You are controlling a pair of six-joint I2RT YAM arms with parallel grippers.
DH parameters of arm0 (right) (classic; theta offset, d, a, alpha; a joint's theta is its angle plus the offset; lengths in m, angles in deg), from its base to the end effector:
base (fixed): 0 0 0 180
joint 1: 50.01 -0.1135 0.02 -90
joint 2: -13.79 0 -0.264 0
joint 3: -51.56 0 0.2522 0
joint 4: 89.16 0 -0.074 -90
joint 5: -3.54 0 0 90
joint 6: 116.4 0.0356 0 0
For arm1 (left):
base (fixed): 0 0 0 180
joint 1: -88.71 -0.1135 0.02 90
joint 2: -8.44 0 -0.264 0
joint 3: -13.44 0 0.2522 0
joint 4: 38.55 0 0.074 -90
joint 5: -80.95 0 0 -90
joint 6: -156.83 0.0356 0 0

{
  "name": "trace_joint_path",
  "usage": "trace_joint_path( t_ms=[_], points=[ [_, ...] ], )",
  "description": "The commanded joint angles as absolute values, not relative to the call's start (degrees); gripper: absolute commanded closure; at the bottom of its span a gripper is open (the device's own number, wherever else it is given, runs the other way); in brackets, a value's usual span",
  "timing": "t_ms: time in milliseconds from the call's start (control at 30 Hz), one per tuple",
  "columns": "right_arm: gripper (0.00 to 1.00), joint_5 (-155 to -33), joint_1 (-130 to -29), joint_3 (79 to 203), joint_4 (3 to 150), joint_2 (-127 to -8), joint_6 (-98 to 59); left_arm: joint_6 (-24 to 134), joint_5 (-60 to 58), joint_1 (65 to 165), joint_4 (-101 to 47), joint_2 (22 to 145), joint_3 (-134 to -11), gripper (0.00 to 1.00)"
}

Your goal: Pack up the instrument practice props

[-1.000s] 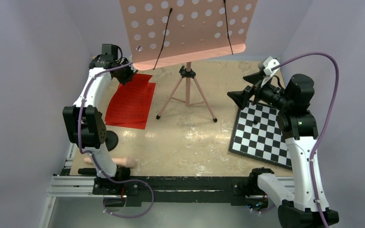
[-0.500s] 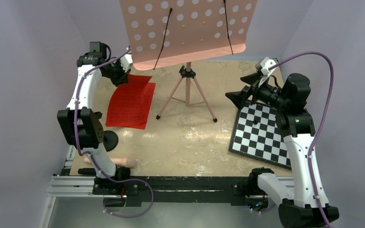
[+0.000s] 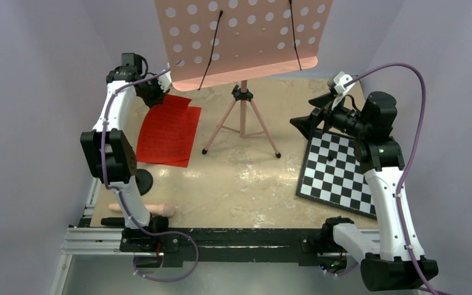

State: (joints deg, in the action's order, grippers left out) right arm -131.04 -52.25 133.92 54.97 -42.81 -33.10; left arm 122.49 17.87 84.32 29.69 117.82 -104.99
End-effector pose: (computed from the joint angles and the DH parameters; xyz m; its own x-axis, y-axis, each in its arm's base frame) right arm 0.1985 0.0328 0.4261 -0.0904 -0.0867 -0.9921 -0.7339 0.6792 0.0075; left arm 0.4109 0.0154 0.3114 -0.3485 0.7116 -0.6100 0.7990 0.5658 0.2036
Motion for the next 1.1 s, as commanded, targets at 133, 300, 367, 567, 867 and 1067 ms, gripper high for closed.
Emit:
trace_joint_path(
  t_ms=[133, 300, 367, 567, 867, 1067],
  points=[
    [0.01, -130.78, -52.56, 133.68, 54.84, -40.20, -33.84, 124.40, 12.06, 85.18, 27.57, 123.20, -112.13, 1.00],
    [0.01, -130.53, -52.61, 133.64, 54.49, -40.13, -34.20, 124.01, 10.85, 87.03, 23.60, 120.49, -104.15, 1.00],
    [0.01, -130.68, -52.56, 133.76, 54.65, -40.35, -34.15, 123.97, 10.75, 87.65, 20.76, 119.04, -100.27, 1.00],
    [0.01, -130.92, -52.57, 133.88, 54.60, -40.45, -34.09, 124.88, 12.88, 88.18, 17.80, 117.01, -93.71, 1.00],
    [0.01, -129.99, -52.56, 133.91, 53.39, -39.72, -35.15, 121.78, 19.76, 88.01, 23.06, 105.63, -91.77, 1.00],
    [0.01, -130.43, -52.57, 133.65, 54.01, -40.06, -34.90, 123.13, 21.70, 87.31, 27.73, 95.56, -85.63, 1.00]
  ],
)
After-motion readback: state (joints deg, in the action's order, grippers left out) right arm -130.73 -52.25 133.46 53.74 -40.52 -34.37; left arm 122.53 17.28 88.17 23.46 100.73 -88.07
